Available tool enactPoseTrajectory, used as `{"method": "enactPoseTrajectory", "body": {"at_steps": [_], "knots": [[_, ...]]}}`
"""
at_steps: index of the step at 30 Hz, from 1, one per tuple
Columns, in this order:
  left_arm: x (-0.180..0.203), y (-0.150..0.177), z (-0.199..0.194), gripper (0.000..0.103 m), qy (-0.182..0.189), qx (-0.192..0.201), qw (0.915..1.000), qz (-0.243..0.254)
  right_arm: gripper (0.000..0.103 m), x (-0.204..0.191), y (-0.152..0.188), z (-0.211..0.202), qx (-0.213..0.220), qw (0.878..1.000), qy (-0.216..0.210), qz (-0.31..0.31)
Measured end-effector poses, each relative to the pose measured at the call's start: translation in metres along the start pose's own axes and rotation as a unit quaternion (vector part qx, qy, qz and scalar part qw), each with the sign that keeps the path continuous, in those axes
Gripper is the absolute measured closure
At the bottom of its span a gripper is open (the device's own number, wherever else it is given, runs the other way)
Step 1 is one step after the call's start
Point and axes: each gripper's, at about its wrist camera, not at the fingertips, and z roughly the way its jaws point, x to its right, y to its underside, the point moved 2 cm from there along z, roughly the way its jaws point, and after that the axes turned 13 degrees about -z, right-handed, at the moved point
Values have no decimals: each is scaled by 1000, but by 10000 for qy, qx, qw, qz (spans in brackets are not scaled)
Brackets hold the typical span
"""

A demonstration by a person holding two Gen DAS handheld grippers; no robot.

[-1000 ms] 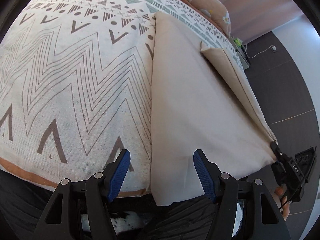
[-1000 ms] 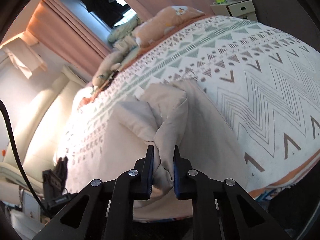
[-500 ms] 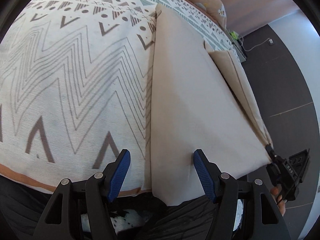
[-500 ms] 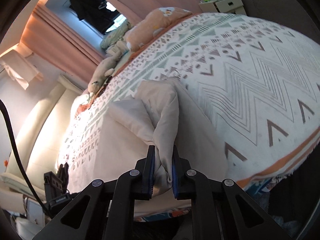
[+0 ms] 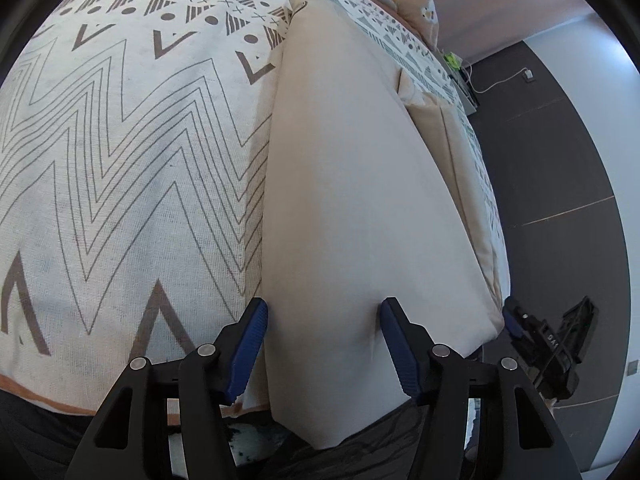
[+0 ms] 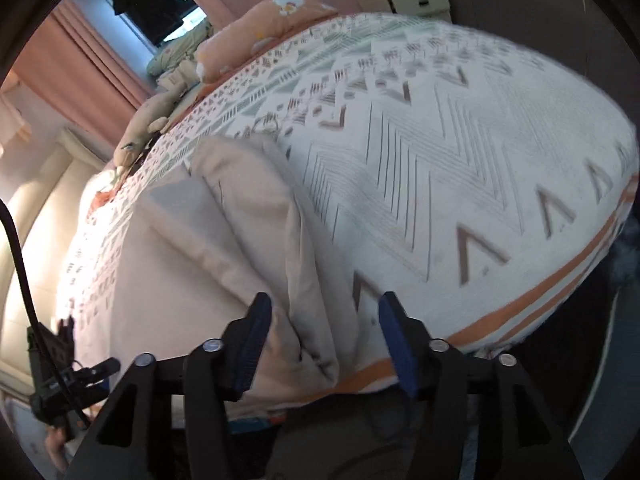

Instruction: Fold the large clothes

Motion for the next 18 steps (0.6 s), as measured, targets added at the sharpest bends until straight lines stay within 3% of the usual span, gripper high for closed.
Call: {"method": "enactPoseTrajectory", "body": {"at_steps": [4, 9, 12, 18], "knots": [[-1, -9, 0, 43, 136, 56, 9998, -130, 45, -35, -30, 9, -34, 9973, -90, -721], [-6, -20, -5, 43, 273, 118, 9993, -247, 45, -90, -52, 47, -427, 9860, -136, -1607], [-13, -27, -17, 43, 324, 190, 9988, -316, 45, -118, -59, 77, -758, 9747, 25, -2103], [-36, -44, -56, 43, 271, 624, 9964, -499, 32, -161, -59, 120, -1063, 9498, 486, -2902]]}}
